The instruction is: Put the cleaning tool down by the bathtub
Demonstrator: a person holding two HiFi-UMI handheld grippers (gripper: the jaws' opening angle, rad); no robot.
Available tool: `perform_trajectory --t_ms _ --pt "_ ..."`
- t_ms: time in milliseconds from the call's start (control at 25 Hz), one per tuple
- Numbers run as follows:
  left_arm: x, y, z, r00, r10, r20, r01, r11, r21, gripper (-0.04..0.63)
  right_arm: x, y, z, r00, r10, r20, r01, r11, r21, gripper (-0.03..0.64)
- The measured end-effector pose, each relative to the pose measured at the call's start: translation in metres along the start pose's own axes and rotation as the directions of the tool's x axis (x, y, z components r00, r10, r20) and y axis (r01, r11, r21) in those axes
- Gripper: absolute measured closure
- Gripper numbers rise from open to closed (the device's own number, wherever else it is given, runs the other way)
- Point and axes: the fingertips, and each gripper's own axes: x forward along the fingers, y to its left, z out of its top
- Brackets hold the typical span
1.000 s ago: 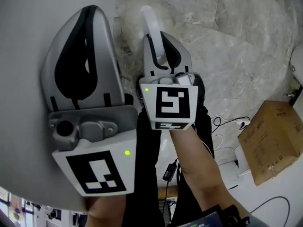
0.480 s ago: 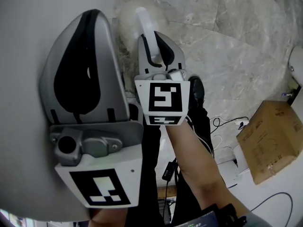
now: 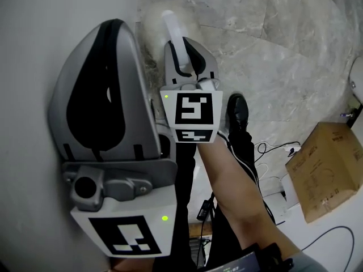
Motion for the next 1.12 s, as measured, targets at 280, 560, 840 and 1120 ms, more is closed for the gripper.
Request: perform_trajectory --t_ms 280,560,840,1120 --pt "0.003 0.000 -0.002 1.000 -0.004 0.001 0.004 1.000 -0.019 0.580 0.022 0.010 -0.010 0.999 0.029 -0.015 -0.029 1.000 -0.008 0.509" --pt "0.002 -0.001 -0.001 1.000 -0.011 0.003 0.011 1.000 -0.003 0.580 0.028 0.021 -0.030 0.995 0.073 -0.066 -0.075 0.997 -0.021 0.494" --pt "-0.001 -0.006 0.010 1.000 -0.009 0.007 0.009 1.000 0.029 0.580 0.003 0.007 -0.018 0.997 0.065 -0.049 -0.067 0.997 -0.027 0.511" --pt "-0.010 -0.020 0.059 0.999 0.012 0.042 -0.014 0.999 0.030 0.580 -0.056 -0.011 0.044 0.997 0.070 0.036 -0.068 0.996 -0.049 0.523"
